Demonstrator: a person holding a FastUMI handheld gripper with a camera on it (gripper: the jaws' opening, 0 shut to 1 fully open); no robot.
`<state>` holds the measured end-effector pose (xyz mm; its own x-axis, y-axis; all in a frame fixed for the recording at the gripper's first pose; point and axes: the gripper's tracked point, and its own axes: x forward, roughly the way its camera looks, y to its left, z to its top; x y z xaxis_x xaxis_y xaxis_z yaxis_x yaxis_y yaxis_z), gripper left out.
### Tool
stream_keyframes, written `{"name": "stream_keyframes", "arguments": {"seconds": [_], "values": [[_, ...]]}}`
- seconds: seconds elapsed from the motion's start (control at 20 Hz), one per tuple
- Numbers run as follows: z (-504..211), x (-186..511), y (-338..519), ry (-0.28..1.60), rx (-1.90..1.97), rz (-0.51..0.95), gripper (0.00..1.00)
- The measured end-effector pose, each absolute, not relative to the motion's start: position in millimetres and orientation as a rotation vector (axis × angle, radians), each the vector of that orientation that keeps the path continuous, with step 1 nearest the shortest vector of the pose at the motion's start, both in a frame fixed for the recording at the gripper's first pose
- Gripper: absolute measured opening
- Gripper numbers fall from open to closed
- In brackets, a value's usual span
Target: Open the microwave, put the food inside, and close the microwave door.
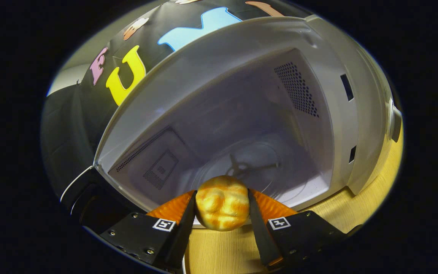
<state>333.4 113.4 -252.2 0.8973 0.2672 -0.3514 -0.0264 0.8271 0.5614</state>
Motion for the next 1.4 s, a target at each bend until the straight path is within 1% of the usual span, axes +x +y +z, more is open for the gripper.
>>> {"name": "stream_keyframes", "arguments": {"seconds": [0.05,0.1,0.15,0.2,0.4,0.55,0.8,1.1,1.4], "values": [[-253,335,112,0.428,0.574,0.152,0.76],[-254,337,111,0.426,0.571,0.142,0.76],[-255,339,109,0.419,0.566,0.131,0.80],[-255,340,109,0.414,0.568,0.128,0.80],[-254,340,111,0.414,0.572,0.130,0.97],[-251,332,112,0.420,0.543,0.144,0.97],[-220,306,114,0.379,0.453,0.183,0.98],[-171,246,110,0.326,0.387,0.220,0.97],[-122,180,97,0.261,0.333,0.220,0.97]]}}
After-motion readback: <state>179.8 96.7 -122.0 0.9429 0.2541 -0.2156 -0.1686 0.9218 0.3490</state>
